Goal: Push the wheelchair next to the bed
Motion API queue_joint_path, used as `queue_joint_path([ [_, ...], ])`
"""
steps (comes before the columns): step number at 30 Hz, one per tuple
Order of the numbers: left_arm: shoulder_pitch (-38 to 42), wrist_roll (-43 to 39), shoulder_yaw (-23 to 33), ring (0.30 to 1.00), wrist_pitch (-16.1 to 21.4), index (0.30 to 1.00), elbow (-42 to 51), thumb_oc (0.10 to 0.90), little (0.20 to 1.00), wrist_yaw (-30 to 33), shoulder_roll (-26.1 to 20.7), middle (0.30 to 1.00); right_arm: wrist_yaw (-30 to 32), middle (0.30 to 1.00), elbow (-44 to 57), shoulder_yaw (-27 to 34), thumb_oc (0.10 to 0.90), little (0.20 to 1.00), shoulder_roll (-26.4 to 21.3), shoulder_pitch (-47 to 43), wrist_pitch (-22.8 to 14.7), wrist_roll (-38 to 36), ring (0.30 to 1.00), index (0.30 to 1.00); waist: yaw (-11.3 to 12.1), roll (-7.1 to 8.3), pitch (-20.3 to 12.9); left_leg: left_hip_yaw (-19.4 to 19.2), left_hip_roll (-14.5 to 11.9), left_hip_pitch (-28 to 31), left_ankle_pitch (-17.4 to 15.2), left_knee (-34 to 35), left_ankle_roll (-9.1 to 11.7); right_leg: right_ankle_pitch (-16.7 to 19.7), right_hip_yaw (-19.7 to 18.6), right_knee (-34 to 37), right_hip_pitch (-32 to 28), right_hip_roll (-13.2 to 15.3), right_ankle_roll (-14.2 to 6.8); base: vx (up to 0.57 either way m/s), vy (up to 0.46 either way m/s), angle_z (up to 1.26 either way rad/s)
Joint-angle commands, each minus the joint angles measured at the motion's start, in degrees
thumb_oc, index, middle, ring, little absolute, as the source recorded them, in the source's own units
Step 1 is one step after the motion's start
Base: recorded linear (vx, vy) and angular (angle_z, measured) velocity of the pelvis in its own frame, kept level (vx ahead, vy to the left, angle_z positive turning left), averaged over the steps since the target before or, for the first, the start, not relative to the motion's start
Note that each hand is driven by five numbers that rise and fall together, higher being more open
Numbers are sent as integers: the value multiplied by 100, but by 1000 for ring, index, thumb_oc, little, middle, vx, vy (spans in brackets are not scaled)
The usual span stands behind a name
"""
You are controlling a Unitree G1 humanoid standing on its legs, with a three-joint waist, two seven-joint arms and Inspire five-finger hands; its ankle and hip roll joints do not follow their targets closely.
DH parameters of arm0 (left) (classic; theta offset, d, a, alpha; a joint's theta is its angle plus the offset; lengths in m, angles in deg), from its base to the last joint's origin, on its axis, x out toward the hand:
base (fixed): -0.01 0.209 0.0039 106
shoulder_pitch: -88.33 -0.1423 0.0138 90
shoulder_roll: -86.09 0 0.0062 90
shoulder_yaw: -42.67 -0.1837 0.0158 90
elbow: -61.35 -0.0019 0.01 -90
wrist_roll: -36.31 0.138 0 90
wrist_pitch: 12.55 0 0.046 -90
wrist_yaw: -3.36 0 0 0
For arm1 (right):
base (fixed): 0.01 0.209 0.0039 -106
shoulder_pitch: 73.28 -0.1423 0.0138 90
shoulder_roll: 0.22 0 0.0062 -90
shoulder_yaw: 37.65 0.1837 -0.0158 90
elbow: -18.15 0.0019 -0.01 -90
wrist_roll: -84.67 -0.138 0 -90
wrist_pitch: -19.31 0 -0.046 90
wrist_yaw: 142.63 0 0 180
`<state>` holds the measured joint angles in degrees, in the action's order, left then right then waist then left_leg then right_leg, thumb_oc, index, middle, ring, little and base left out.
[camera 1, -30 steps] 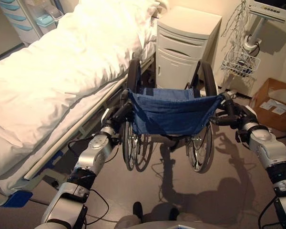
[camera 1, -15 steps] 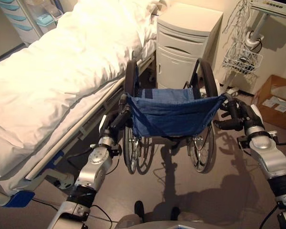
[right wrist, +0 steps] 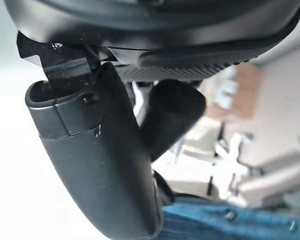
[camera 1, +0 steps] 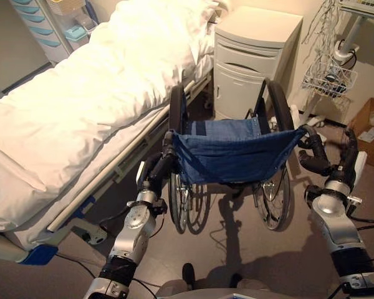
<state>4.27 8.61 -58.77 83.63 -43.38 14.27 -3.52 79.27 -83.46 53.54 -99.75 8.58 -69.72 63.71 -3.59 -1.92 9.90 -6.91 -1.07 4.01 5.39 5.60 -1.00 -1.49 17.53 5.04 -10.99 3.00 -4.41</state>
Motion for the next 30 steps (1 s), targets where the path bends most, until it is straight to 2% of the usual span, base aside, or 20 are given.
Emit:
queue_joint_path([
  [1,-257,-217,1505,900,938,900,-524,800,900,786,-987,900,920,900,-1067,1544,800,900,-721,36,-499,-343,900,900,428,229,-560,-410,167,412,-693,-129,187,2,-289,-340,314,-78,-45,8,4,7],
  [5,-240,-127,1596,900,937,900,-540,800,900,867,-1012,900,664,900,-1391,1535,800,900,-569,185,-580,-561,900,900,411,233,-557,-427,170,414,-690,-126,190,2,-258,-357,323,-68,-46,2,1,1],
  [11,-256,-41,1804,900,986,900,-850,800,900,1481,-877,900,400,900,-1653,1369,800,900,-178,462,-773,-796,900,900,344,235,-551,-484,163,415,-680,-109,195,-8,-220,-383,346,-62,-54,0,0,0],
  [14,-345,-376,1909,900,1117,900,-1030,800,900,1454,-662,900,260,900,-1852,1272,800,900,34,641,-755,-669,900,900,327,237,-544,-471,168,417,-688,-105,185,-20,-206,-392,348,-57,-49,0,0,0],
  [17,-425,-1051,2079,900,1386,900,-1242,800,900,1329,-421,900,16,900,-2170,1202,800,900,176,806,-746,-746,900,900,312,247,-543,-468,171,419,-696,-101,181,-29,-188,-398,349,-52,-46,0,0,0],
  [19,-437,-1838,2285,900,1576,900,-1485,800,900,1066,-145,900,-245,900,-2708,1182,800,900,342,875,-778,-854,900,900,325,262,-541,-456,175,427,-701,-96,180,-36,-156,-394,332,-46,-46,0,0,0],
  [23,-440,-2891,2389,900,1613,900,-1657,800,900,204,96,900,-440,900,-3318,1070,800,900,546,937,-665,-732,900,900,338,270,-520,-416,180,454,-710,-95,176,-45,-139,-403,303,-40,-37,0,0,0],
  [30,-471,-3501,2426,900,1626,900,-1775,800,900,-802,98,900,-692,900,-3844,842,800,900,707,1100,-479,-343,900,900,322,214,-497,-394,182,472,-723,-77,172,-69,-162,-427,310,-36,-44,-6,10,1],
])
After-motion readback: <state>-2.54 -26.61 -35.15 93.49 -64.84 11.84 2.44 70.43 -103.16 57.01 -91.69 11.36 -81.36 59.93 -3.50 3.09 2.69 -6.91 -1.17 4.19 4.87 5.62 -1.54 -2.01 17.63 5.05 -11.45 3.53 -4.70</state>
